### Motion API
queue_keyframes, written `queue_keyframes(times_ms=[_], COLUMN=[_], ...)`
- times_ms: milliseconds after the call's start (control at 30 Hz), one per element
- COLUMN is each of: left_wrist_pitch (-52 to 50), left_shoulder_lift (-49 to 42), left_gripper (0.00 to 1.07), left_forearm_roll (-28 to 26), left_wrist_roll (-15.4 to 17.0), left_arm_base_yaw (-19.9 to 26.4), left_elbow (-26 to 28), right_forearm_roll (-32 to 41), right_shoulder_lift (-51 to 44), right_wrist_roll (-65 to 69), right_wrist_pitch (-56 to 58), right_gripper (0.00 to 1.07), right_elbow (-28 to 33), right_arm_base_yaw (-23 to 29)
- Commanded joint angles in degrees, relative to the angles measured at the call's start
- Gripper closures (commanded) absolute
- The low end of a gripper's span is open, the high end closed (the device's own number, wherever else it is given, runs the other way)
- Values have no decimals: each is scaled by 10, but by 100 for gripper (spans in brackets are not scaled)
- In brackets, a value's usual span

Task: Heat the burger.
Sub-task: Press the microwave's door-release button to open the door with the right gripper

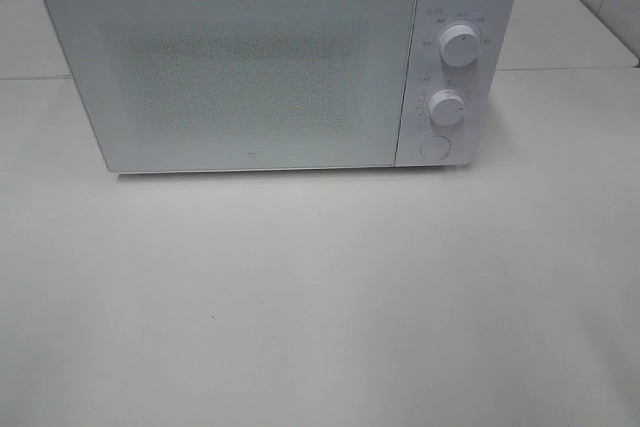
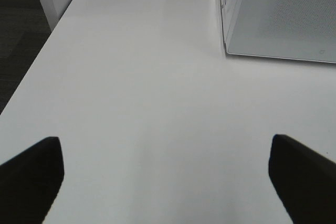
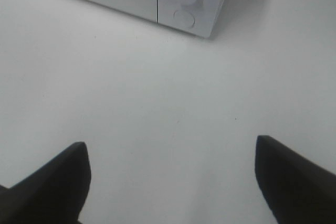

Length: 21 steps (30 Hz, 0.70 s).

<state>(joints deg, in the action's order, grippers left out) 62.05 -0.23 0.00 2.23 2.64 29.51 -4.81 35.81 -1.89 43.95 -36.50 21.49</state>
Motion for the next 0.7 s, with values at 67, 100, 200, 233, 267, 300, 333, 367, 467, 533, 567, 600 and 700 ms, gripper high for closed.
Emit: queue_keyframes(times_ms=[67, 100, 200, 233, 267, 300, 333, 367, 467, 533, 567, 600, 700], left_wrist_pitch=[-9, -9, -9, -9, -9, -9, -9, -9, -9, -9, -9, -9, -9], left_shoulder_lift=[-8, -8, -8, -8, -8, -8, -8, -8, -8, -8, -8, -8, -8], left_gripper=[9, 9, 9, 9, 9, 9, 9, 9, 9, 9, 9, 9, 9], left_forearm_roll=[0, 0, 0, 0, 0, 0, 0, 0, 0, 0, 0, 0, 0], left_wrist_roll=[1, 1, 1, 1, 1, 1, 1, 1, 1, 1, 1, 1, 1], left_arm_base_yaw=[1, 1, 1, 1, 1, 1, 1, 1, 1, 1, 1, 1, 1], left_elbow=[0, 0, 0, 0, 0, 0, 0, 0, 0, 0, 0, 0, 0], right_forearm_roll=[-9, -12, -21, -21, -22, -23, -23, -23, -23, -23, -23, -23, -25], right_shoulder_lift=[-88, -105, -151, -151, -177, -203, -203, -215, -273, -286, -307, -307, -336], right_wrist_roll=[6, 13, 31, 31, 32, 32, 32, 30, 38, 43, 43, 43, 47], right_wrist_pitch=[24, 33, 62, 62, 84, 103, 103, 109, 127, 128, 131, 131, 128], right_gripper=[24, 24, 24, 24, 24, 24, 24, 24, 25, 25, 25, 25, 26], right_elbow=[26, 30, 41, 41, 42, 42, 42, 42, 42, 45, 57, 57, 74], right_arm_base_yaw=[-3, -3, -11, -11, -28, -52, -52, -65, -97, -104, -112, -112, -125])
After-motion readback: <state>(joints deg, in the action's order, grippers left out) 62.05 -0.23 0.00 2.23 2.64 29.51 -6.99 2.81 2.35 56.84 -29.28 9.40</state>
